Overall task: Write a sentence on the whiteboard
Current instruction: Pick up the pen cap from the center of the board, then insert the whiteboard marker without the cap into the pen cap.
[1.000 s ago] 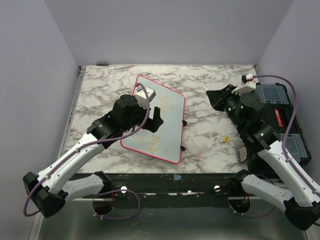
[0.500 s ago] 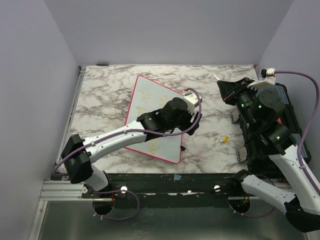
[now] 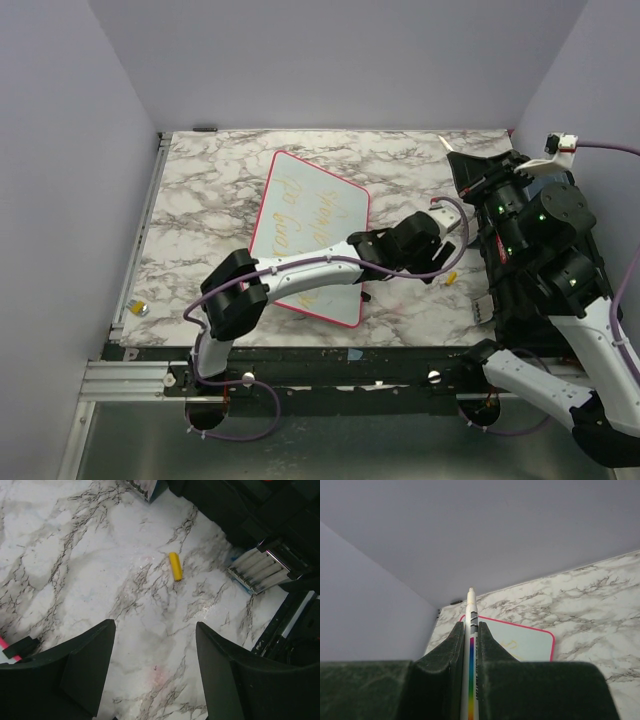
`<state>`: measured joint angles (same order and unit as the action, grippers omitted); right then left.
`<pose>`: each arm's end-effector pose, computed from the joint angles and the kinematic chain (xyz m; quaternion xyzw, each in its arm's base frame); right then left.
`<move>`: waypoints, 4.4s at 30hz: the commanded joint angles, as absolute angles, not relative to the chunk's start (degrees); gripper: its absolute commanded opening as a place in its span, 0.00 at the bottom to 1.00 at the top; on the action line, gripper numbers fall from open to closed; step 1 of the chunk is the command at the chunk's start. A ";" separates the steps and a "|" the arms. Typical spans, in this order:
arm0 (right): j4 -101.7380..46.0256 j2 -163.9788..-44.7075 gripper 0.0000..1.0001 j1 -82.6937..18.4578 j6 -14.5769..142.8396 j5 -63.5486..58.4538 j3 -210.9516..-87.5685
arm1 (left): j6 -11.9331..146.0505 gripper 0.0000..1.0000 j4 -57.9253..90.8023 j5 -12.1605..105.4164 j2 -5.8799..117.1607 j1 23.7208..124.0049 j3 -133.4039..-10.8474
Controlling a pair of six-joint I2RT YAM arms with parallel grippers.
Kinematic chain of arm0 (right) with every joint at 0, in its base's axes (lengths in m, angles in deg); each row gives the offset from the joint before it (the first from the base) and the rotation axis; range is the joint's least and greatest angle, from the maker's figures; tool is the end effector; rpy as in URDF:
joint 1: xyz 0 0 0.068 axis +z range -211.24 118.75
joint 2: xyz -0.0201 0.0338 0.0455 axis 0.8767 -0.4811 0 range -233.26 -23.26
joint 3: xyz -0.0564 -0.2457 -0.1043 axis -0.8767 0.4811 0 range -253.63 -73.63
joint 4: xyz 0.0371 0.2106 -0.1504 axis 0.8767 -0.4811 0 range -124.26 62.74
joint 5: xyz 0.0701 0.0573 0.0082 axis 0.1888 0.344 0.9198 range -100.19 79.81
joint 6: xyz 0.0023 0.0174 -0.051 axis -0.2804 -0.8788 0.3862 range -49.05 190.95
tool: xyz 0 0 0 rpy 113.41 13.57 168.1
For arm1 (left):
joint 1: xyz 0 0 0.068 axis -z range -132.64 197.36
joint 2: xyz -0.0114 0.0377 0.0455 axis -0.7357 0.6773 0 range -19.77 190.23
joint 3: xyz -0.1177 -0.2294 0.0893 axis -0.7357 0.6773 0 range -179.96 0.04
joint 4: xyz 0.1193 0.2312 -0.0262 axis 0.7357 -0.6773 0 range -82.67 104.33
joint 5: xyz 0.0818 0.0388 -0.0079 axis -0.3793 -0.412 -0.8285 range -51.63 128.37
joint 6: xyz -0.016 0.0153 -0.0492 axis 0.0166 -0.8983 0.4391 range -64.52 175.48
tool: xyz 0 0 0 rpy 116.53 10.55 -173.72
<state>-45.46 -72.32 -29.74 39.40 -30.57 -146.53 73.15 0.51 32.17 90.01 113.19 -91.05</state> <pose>0.1375 0.0698 0.4774 0.1314 0.6608 0.2801 0.6839 0.1891 -0.4116 0.2815 0.3335 0.8099 -0.2844 0.3898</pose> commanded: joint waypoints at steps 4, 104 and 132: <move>-46.46 -70.75 0.01 -29.52 38.01 -30.50 -146.52 | 74.90 0.63 0.53 33.94 98.25 114.47 -99.18; -50.99 -64.95 0.01 -29.51 37.14 -31.62 -141.68 | 119.05 0.00 53.23 51.62 74.94 92.05 -59.82; -37.71 -64.48 0.01 -29.53 51.25 3.52 -129.46 | 151.35 0.00 31.53 17.17 51.52 94.79 -51.21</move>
